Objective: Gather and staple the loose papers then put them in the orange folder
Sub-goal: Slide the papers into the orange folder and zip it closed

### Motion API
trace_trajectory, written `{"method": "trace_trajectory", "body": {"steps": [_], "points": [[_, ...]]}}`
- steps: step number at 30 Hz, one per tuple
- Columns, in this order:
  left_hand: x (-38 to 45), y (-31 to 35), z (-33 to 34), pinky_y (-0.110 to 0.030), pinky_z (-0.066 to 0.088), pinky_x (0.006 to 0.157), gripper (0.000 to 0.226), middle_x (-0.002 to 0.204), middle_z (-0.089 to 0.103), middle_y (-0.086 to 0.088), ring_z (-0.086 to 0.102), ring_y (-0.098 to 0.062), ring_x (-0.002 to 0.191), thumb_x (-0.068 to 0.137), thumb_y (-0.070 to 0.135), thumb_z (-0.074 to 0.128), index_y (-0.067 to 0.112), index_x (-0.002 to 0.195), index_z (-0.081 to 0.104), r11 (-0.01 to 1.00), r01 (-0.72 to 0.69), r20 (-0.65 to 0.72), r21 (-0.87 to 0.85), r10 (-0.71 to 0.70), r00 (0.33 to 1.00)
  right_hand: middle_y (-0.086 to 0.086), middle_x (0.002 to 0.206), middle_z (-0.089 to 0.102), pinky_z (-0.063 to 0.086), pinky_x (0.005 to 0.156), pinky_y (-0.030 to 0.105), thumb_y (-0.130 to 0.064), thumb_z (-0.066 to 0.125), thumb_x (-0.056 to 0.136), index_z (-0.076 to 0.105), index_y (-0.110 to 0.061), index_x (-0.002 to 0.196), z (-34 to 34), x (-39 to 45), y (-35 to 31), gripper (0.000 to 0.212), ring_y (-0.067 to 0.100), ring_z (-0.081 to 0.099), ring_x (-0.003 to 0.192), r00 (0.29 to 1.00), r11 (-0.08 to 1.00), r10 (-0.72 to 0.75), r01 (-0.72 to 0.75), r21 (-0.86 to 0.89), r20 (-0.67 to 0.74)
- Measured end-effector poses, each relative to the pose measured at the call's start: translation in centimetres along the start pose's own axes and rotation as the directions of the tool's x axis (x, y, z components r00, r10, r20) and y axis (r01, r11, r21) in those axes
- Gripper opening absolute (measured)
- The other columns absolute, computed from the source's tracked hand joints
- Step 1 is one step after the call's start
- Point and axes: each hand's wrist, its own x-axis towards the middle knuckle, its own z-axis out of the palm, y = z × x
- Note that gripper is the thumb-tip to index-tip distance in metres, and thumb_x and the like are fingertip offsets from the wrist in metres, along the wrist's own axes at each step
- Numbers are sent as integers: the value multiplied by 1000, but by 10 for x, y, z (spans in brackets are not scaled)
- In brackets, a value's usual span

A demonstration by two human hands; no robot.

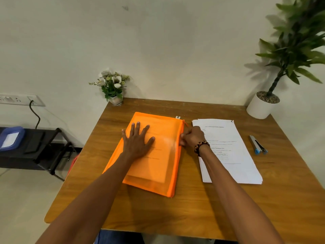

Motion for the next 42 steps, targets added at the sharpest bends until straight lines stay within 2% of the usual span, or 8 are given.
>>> {"method": "trace_trajectory", "body": {"steps": [4,7,11,20,27,31,35,42], "points": [[0,22,-1,-66,5,120,63,165,22,-17,5,-33,156,98,60,39,25,151,38,1000,1,-149,-2,-1,989,1,70,73,61,72,42,-15,66,81,71,-17,69,-29,10,31,13,27,72,74,952,997,-21,-1,-72,-304],[1,62,-7,-53,24,120,51,154,41,-17,30,-35,149,96,45,55,18,139,53,989,-95,-241,-109,67,968,6,80,71,55,69,37,-16,60,89,67,-11,81,-52,4,45,12,29,67,83,898,988,-75,6,-157,-434],[-5,136,-8,-38,53,81,28,117,61,-5,61,-23,102,94,37,59,20,117,64,927,-242,-255,-285,171,952,11,98,68,52,80,39,-15,62,88,63,-13,89,-74,-2,64,2,32,62,99,853,976,-116,3,-218,-509],[-7,226,3,-28,52,81,34,134,66,-2,66,-25,117,98,18,61,18,132,61,607,-4,26,-795,41,999,20,151,35,39,105,47,-42,62,86,26,-7,148,-102,-6,91,80,39,37,136,909,861,192,-337,-381,-371],[13,220,-2,-36,57,79,35,126,70,-6,69,-23,102,95,12,61,16,130,62,210,374,354,-903,-129,926,12,109,67,49,75,36,-37,61,80,62,-3,108,-121,2,99,44,31,63,95,883,950,312,-298,96,-350],[8,218,-6,-26,53,62,33,122,71,-4,70,-22,98,98,13,60,14,132,62,240,331,321,-913,-81,944,7,97,62,52,81,38,-27,66,86,62,-4,102,-118,-1,99,28,27,59,91,898,947,320,-292,135,-301],[5,219,-10,-41,61,80,28,126,69,-1,70,-26,109,102,13,56,25,127,61,79,287,288,-955,0,958,8,120,64,54,89,41,-50,72,46,60,-6,118,-116,17,120,85,29,60,108,891,929,352,-295,222,-287],[7,192,-20,-49,60,87,35,126,70,-8,71,-29,109,103,8,55,17,136,57,-130,205,198,-970,64,978,7,127,66,47,95,35,-28,83,78,65,-4,122,-132,5,105,53,22,61,111,964,830,253,-174,530,-79]]}}
